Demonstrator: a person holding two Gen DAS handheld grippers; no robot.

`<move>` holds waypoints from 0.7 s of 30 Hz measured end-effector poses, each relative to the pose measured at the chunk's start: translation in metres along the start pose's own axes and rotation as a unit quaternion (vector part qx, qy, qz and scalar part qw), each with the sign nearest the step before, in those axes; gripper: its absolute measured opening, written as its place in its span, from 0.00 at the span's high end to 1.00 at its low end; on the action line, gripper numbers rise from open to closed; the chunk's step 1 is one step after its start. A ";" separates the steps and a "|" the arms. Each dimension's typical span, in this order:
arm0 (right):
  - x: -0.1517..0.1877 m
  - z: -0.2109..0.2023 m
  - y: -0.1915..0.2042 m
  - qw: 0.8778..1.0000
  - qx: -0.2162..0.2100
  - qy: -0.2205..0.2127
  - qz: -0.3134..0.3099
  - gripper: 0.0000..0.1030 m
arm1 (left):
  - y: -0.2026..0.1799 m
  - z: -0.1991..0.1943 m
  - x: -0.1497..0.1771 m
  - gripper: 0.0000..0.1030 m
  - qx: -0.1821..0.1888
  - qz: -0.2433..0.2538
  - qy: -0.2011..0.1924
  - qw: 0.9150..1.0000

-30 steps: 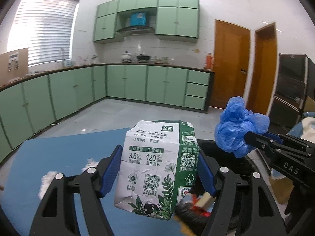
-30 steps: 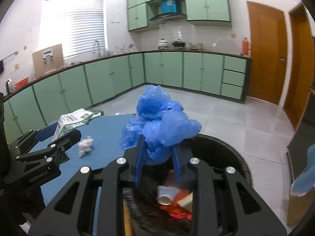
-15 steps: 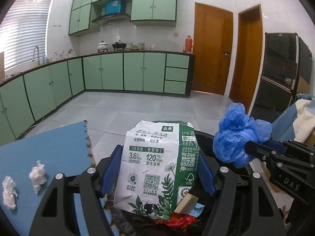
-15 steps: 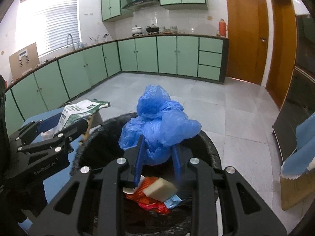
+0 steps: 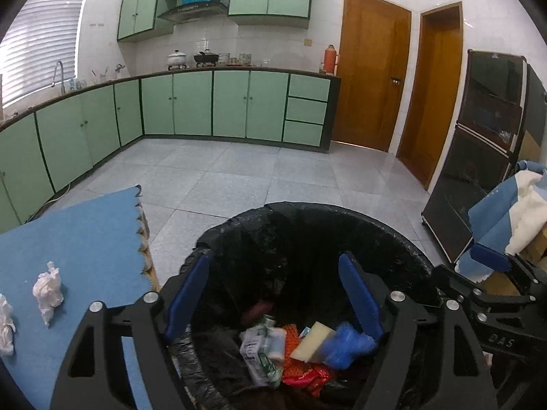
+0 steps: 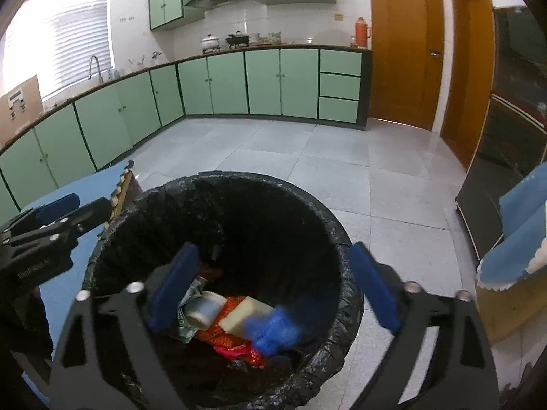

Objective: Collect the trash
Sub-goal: 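Carry milk bag and gloves over the bin and open both tools to drop them, then move both tools back to the two white tissues on the mat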

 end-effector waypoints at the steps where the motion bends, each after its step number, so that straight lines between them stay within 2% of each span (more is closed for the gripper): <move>1: 0.000 -0.003 0.002 1.000 -0.002 0.000 0.003 0.10 | 0.003 -0.003 -0.003 0.25 -0.001 -0.001 -0.002 1.000; 5: -0.008 -0.016 0.015 1.000 -0.013 -0.005 0.008 0.08 | 0.021 -0.027 -0.008 0.23 -0.010 -0.002 -0.019 1.000; 10: -0.016 -0.038 0.052 0.999 -0.038 -0.020 -0.005 0.07 | 0.057 -0.064 -0.008 0.21 -0.029 -0.020 -0.036 0.999; 16: -0.020 -0.053 0.119 0.996 -0.082 -0.031 -0.030 0.07 | 0.117 -0.115 0.013 0.20 -0.086 -0.033 -0.055 0.994; 21: -0.015 -0.052 0.181 0.991 -0.119 -0.028 -0.046 0.07 | 0.176 -0.150 0.033 0.20 -0.146 -0.046 -0.059 0.986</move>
Point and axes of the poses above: each gripper's, at about its wrist camera, not at the fingertips, and z roughly the way its jaws point, y to its left, x to its underside, the point moved 9 cm from there along z, roughly the way its jaws point, and after that the axes turned 2 degrees about y, right-handed, at the moved point
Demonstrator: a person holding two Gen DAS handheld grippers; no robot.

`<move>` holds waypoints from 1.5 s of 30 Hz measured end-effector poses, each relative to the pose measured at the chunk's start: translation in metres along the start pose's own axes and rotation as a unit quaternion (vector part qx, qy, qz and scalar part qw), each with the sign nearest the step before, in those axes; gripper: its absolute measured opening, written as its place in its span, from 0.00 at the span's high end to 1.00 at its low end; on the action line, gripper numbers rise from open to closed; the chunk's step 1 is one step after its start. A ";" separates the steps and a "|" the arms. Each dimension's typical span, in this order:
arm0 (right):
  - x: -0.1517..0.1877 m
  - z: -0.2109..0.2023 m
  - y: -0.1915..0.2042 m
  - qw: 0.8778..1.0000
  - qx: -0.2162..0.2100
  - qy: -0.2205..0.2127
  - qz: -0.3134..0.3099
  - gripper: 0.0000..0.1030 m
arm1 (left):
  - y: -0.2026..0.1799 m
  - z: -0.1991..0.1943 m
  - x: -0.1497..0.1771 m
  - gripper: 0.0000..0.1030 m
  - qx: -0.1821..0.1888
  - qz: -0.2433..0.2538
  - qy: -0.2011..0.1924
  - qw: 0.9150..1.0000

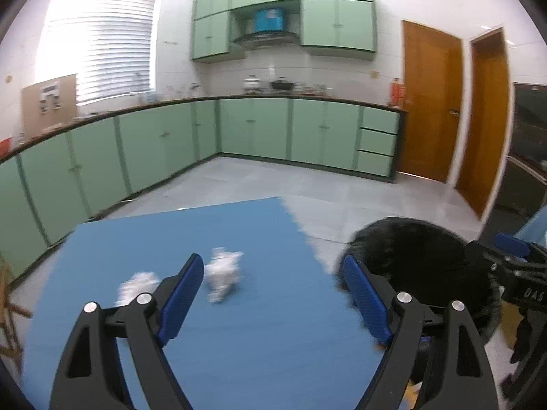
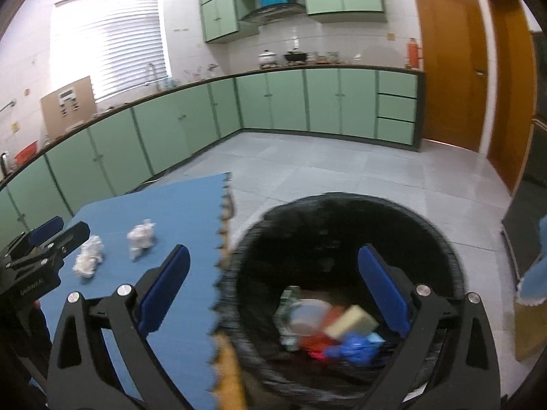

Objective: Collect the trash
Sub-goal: 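Move both tools back to the two white tissues on the mat, then grasp one white tissue with left tool while right tool grasps the other tissue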

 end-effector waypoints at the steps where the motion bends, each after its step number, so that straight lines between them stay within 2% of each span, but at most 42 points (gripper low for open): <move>1: 0.000 0.002 0.010 1.000 -0.005 0.001 -0.004 0.07 | 0.012 -0.002 0.002 0.20 -0.010 -0.002 0.000 1.000; 9: 0.005 0.027 0.078 0.999 -0.032 0.008 -0.041 0.07 | 0.099 -0.009 0.020 0.20 -0.082 -0.026 0.005 0.996; 16: 0.010 0.054 0.115 0.997 -0.048 0.017 -0.050 0.07 | 0.139 -0.002 0.045 0.20 -0.109 -0.046 0.024 0.993; 24: 0.016 0.079 0.137 0.996 -0.053 0.032 -0.061 0.07 | 0.159 0.021 0.066 0.20 -0.115 -0.056 0.048 0.991; 34: 0.021 0.102 0.128 0.996 -0.042 0.050 -0.063 0.07 | 0.157 0.092 0.089 0.21 -0.091 -0.071 0.125 0.985; 36: 0.022 0.109 0.126 0.996 -0.041 0.054 -0.062 0.07 | 0.156 0.100 0.092 0.33 -0.082 -0.075 0.141 0.984; 38: 0.021 0.115 0.125 0.996 -0.040 0.057 -0.062 0.07 | 0.154 0.107 0.093 0.55 -0.078 -0.075 0.153 0.982; 39: 0.020 0.118 0.126 0.996 -0.041 0.057 -0.062 0.07 | 0.155 0.108 0.093 0.61 -0.081 -0.076 0.152 0.982; 40: 0.019 0.122 0.129 0.995 -0.043 0.058 -0.064 0.07 | 0.156 0.107 0.091 0.72 -0.082 -0.077 0.149 0.982; 41: 0.018 0.126 0.132 0.995 -0.046 0.058 -0.067 0.07 | 0.158 0.105 0.089 0.77 -0.082 -0.080 0.144 0.983; 45: 0.011 0.140 0.148 0.994 -0.057 0.057 -0.075 0.07 | 0.171 0.095 0.076 0.82 -0.104 -0.089 0.114 0.984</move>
Point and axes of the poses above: each gripper's, at about its wrist camera, not at the fingertips, and z roughly the way its jaws point, y to its left, x to its underside, the point moved 9 cm from there along z, roughly the way its jaws point, and after that the axes turned 2 degrees about y, right-handed, at the moved point
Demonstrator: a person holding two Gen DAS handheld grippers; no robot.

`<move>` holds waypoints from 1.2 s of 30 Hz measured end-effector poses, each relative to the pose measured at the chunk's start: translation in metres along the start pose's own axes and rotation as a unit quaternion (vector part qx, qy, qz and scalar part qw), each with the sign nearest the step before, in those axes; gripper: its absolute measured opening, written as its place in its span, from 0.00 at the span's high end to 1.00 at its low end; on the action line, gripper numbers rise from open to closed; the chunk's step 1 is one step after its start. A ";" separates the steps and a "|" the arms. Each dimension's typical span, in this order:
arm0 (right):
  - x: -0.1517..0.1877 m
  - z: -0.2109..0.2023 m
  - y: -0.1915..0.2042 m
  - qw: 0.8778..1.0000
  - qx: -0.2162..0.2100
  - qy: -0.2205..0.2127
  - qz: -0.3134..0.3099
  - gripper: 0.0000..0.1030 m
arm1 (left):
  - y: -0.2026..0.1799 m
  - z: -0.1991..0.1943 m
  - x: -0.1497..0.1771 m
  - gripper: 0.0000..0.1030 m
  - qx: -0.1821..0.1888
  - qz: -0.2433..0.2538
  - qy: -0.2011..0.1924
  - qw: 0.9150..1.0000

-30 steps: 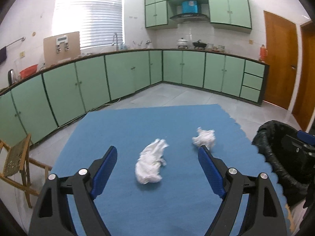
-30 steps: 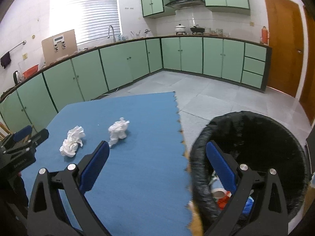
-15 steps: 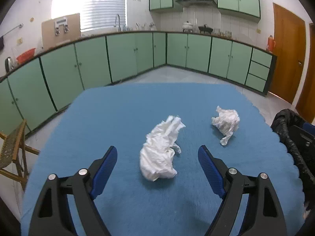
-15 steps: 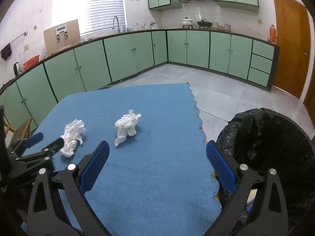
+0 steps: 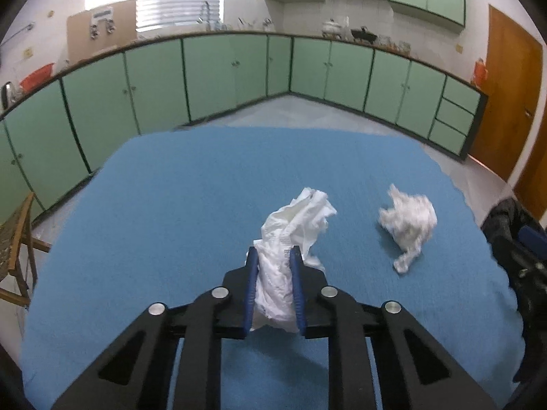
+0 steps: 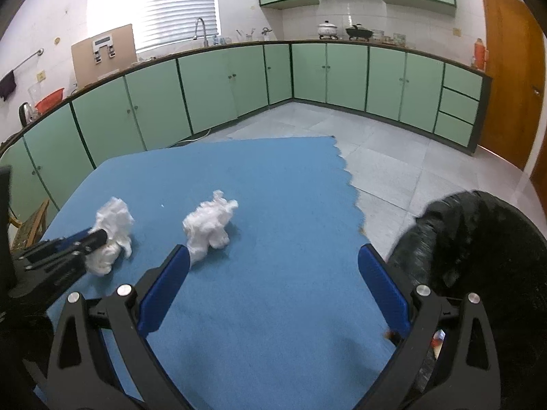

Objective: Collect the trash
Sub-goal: 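Grasp one white tissue with left tool while right tool grasps the other tissue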

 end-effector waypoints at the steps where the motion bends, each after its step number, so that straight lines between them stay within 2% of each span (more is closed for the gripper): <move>1: -0.003 0.004 0.004 1.000 -0.002 0.000 -0.002 0.07 | 0.003 -0.003 -0.003 0.82 -0.008 0.000 -0.008 1.000; 4: -0.008 0.021 0.016 1.000 -0.009 0.007 -0.010 0.07 | 0.014 -0.006 -0.010 0.82 -0.025 -0.005 -0.020 0.999; 10: -0.009 0.053 0.034 0.999 -0.011 0.037 -0.027 0.08 | 0.030 -0.004 -0.013 0.82 -0.034 -0.016 -0.017 0.999; 12: -0.008 0.061 0.038 0.998 -0.013 0.052 -0.030 0.15 | 0.033 -0.004 -0.013 0.82 -0.035 -0.017 -0.013 0.999; 13: -0.006 0.065 0.039 0.998 -0.017 0.061 -0.030 0.23 | 0.035 -0.003 -0.012 0.82 -0.036 -0.018 -0.010 0.999; 15: -0.002 0.071 0.042 0.996 -0.023 0.077 -0.031 0.29 | 0.037 -0.002 -0.010 0.82 -0.037 -0.020 -0.006 0.999; 16: -0.001 0.073 0.045 0.996 -0.031 0.083 -0.033 0.38 | 0.037 -0.002 -0.010 0.82 -0.037 -0.021 -0.004 0.999; 17: 0.000 0.074 0.048 0.995 -0.040 0.089 -0.037 0.56 | 0.035 -0.001 -0.012 0.82 -0.037 -0.021 -0.003 0.999; 19: 0.001 0.072 0.054 0.993 -0.052 0.093 -0.043 0.71 | 0.033 -0.003 -0.010 0.82 -0.036 -0.018 -0.002 0.999; 20: 0.001 0.068 0.057 0.993 -0.055 0.091 -0.047 0.74 | 0.032 -0.003 -0.010 0.82 -0.036 -0.016 -0.002 0.999; 26: -0.009 0.028 0.058 0.995 -0.078 0.056 -0.028 0.77 | 0.024 -0.014 -0.013 0.82 -0.032 -0.004 -0.004 0.999; 36: -0.029 -0.048 0.046 0.995 -0.097 0.011 -0.024 0.78 | 0.000 -0.062 -0.016 0.82 0.002 0.005 -0.024 1.000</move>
Point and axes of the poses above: each gripper's, at about its wrist camera, not at the fingertips, and z roughly the way its jaws point, y to its left, x to its underside, the point moved 9 cm from there along z, roughly the way its jaws point, and after that the axes turned 2 degrees about y, right-handed, at the moved point
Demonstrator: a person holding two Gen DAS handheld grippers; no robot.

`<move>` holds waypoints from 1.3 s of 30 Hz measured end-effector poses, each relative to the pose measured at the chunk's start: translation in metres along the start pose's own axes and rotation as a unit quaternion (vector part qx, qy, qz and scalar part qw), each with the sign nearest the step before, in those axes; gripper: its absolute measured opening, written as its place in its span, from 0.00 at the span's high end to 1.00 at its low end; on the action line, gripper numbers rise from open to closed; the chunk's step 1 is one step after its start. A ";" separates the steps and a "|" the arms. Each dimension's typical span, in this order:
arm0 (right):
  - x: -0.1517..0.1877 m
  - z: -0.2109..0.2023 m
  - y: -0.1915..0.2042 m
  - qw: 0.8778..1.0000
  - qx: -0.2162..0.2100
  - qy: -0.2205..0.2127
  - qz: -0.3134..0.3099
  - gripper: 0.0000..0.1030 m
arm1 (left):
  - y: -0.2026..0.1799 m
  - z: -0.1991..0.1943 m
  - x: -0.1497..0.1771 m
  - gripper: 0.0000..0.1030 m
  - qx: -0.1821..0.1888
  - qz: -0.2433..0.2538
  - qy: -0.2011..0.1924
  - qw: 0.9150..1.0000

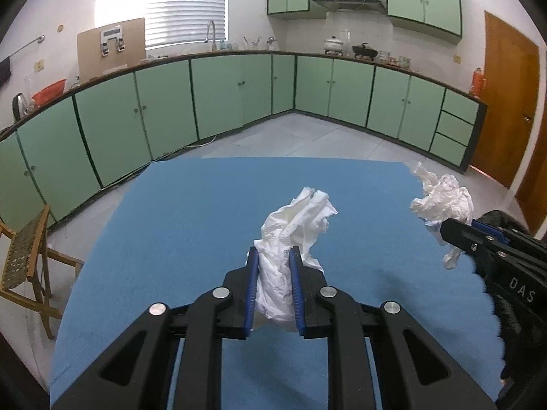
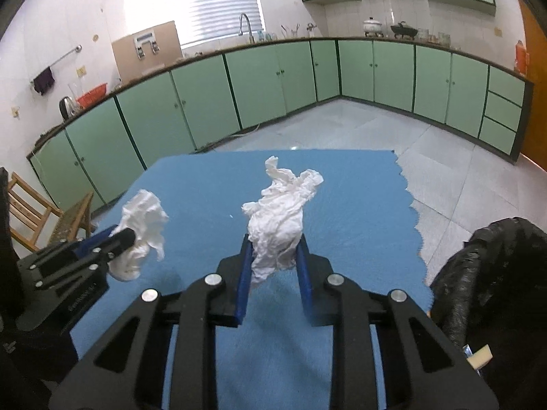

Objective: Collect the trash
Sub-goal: 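Carry both tissues over the bin and open both tools to drop them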

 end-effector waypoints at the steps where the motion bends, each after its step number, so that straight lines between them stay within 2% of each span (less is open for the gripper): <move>1: 0.000 -0.007 0.000 1.000 -0.001 -0.003 -0.001 0.78 | -0.002 -0.004 -0.001 0.82 0.003 0.000 -0.002 1.000; 21: 0.012 -0.114 -0.004 0.999 -0.010 -0.053 -0.007 0.78 | -0.055 -0.087 -0.011 0.82 0.052 0.029 -0.048 0.997; 39: 0.030 -0.188 -0.063 0.995 0.033 -0.092 0.015 0.78 | -0.145 -0.131 -0.012 0.82 0.106 0.083 -0.075 0.988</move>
Point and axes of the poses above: each gripper's, at about its wrist camera, not at the fingertips, and z roughly the way its jaws point, y to its left, x to its underside, the point moved 9 cm from there along z, roughly the way its jaws point, and after that the axes turned 2 degrees about y, right-handed, at the moved point
